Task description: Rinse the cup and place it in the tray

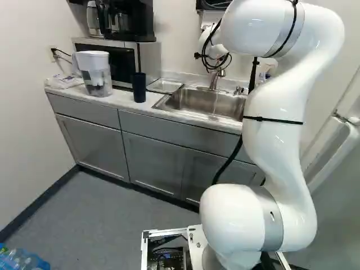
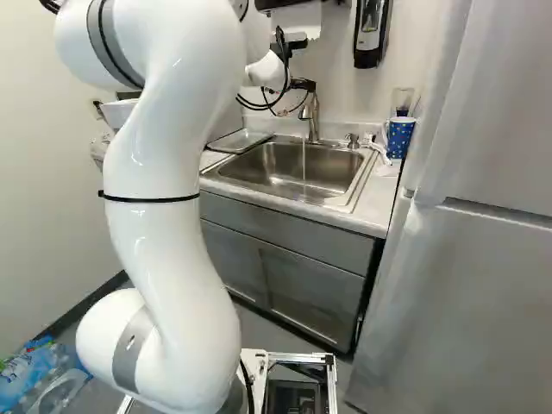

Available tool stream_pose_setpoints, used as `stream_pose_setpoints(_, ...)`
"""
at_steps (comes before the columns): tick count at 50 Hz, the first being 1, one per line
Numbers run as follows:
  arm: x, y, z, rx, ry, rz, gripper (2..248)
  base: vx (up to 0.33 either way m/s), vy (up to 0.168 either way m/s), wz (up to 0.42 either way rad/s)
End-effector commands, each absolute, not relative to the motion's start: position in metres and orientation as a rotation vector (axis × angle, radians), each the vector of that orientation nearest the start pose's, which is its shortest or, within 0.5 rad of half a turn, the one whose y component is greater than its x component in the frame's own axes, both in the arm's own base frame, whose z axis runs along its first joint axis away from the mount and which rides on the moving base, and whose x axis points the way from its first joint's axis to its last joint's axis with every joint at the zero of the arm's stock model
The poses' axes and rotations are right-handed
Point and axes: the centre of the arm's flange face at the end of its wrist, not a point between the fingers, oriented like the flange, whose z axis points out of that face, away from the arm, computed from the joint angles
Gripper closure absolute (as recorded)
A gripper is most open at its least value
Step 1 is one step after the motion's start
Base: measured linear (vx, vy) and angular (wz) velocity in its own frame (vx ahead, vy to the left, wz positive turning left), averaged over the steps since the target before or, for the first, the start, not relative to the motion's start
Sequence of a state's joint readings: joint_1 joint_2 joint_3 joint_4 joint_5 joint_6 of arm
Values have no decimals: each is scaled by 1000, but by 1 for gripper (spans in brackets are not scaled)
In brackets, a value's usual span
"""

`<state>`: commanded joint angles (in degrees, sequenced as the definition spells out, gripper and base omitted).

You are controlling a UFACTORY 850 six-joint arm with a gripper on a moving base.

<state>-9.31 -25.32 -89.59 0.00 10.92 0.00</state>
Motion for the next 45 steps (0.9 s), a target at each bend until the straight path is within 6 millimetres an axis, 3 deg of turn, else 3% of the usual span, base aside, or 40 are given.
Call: stream_pose_setpoints(45,695,-111,644,-2560,203,-1972,3,0,0,0)
